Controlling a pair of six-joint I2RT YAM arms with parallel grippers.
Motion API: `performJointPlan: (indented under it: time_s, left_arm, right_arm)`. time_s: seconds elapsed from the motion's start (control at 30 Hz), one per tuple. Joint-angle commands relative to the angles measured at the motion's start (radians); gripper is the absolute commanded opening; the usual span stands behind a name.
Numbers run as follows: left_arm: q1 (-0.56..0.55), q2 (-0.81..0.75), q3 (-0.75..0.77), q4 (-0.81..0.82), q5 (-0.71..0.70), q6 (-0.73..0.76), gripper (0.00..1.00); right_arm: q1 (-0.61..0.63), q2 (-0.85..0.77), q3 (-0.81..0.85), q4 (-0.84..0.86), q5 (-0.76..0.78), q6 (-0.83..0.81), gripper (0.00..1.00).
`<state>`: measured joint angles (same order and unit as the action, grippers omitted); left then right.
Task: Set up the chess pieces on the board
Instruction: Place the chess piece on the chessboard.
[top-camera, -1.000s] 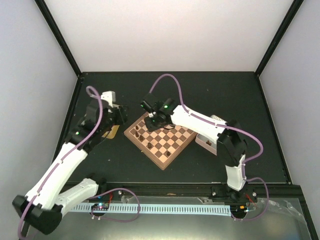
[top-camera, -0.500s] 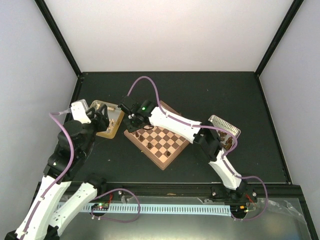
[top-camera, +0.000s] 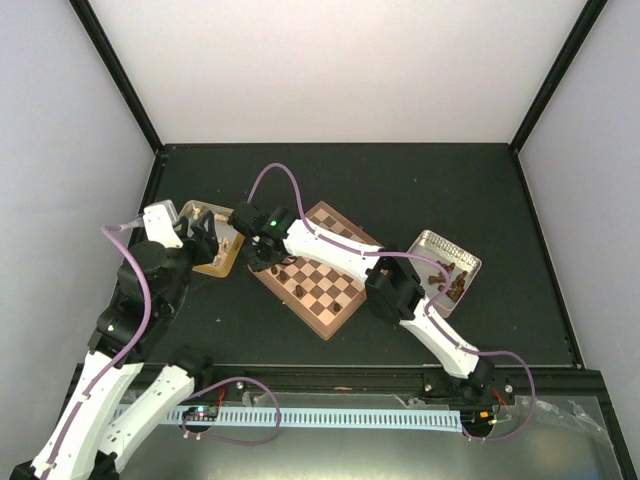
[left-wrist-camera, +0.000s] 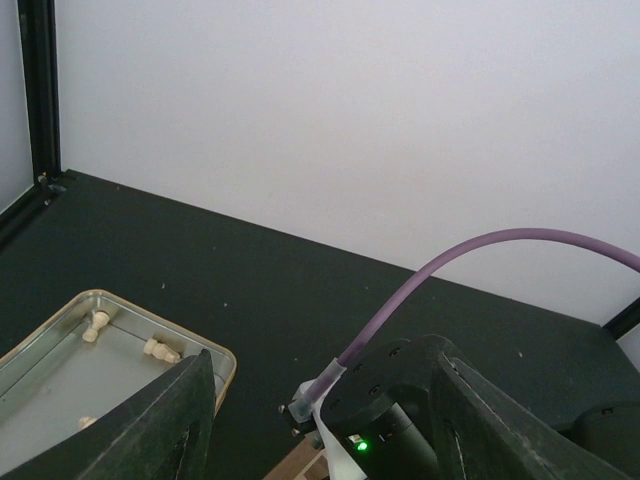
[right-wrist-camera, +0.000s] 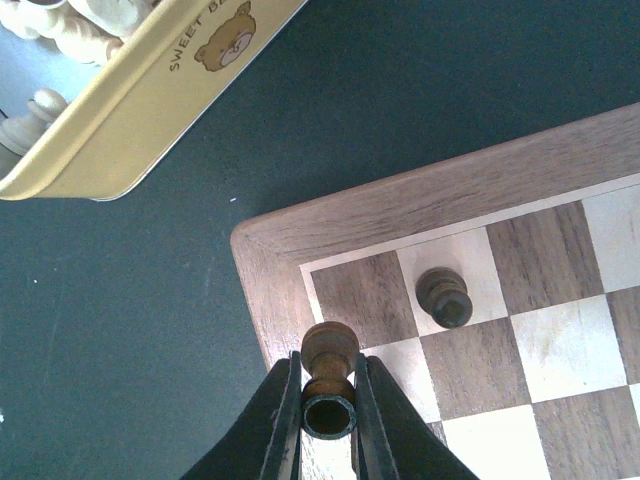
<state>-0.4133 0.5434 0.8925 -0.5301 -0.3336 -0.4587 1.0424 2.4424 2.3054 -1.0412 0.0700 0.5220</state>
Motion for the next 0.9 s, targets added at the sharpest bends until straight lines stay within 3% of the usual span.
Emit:
performJointPlan:
  time_s: [0.0,0.33,0.7,0.87]
  left_arm:
    - [0.005,0.010,-0.010,0.006,-0.005,0.023,0.61]
    - [0.005,0.018,-0.024,0.016,-0.005,0.031,0.61]
    - [0.005,0.023,-0.033,0.021,-0.007,0.028,0.62]
    - [0.006,0.028,-0.029,0.023,-0.004,0.029,0.62]
  right_arm:
    - [0.006,0.025,0.039,-0.024,0.027,-0.007,0.15]
    - [0.007,0.056,0.056,-0.010,0.055,-0.005,0.16]
    - [0.005,0.058,0.052,0.026,0.075,-0.018,0.29]
    - [0.005,0.022,0.046,0.062,0.058,-0.025,0.30]
